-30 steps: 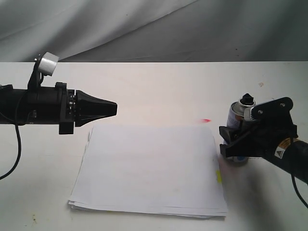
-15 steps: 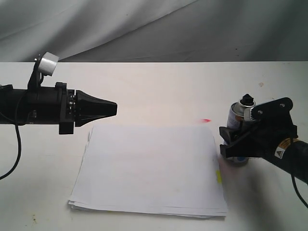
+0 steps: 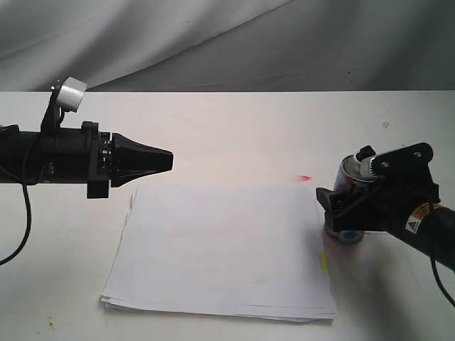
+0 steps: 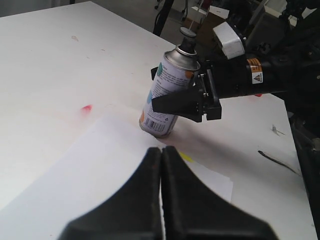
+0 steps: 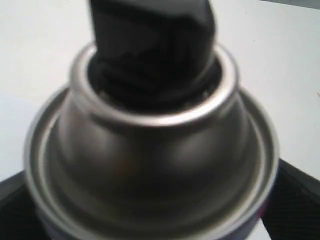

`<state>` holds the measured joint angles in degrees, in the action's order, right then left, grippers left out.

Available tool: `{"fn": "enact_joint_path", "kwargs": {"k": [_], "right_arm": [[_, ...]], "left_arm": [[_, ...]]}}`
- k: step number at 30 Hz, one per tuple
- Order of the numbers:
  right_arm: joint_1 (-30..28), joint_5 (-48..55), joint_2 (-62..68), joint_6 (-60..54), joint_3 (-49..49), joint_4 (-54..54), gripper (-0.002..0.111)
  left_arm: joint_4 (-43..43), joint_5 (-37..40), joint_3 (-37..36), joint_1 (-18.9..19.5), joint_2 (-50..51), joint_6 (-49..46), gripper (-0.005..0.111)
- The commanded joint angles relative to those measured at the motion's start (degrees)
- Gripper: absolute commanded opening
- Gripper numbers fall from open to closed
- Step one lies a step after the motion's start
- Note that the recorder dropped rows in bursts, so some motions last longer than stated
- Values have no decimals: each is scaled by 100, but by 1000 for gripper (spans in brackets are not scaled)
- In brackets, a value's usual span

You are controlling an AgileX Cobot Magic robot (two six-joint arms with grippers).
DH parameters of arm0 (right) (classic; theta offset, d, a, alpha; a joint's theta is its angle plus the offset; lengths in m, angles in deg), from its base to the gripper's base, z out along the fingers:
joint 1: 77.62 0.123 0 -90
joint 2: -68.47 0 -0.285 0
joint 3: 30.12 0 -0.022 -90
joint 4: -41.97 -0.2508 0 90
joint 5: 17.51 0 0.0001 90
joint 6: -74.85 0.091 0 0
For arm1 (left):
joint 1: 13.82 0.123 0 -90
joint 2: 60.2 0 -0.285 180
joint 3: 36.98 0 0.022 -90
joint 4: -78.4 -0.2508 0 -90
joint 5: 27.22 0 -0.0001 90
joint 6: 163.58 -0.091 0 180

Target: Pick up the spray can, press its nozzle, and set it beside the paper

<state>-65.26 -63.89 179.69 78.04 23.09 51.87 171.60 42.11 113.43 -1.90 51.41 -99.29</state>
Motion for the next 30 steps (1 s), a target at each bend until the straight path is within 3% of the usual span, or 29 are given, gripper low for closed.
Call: {"fn": "enact_joint_path", "kwargs": {"k": [1,13,20,24,26,28,30], "right_arm": [[-35,-155,-33,-40,-1,-29,86],[-35,332,-1692,-40,-1,-4,86],[-35,1309,-4171,-18,-1,31,84],[-35,2133,-5805,23,-1,31,56],[-35,3277,-6750,23,-1,2,29],[-35,4281,-7179,23,-1,-279,9],[-35,5251,-7442,23,-1,-410,0]], "left_arm": [[44,63,-29,6,-56,6,0],[44,63,-29,6,-56,6,0],[44,63,-29,6,-56,6,0],[44,63,-29,6,-56,6,0],[44,63,-29,6,-56,6,0],[44,63,-29,6,-56,6,0],[44,63,-29,6,-56,6,0]]}}
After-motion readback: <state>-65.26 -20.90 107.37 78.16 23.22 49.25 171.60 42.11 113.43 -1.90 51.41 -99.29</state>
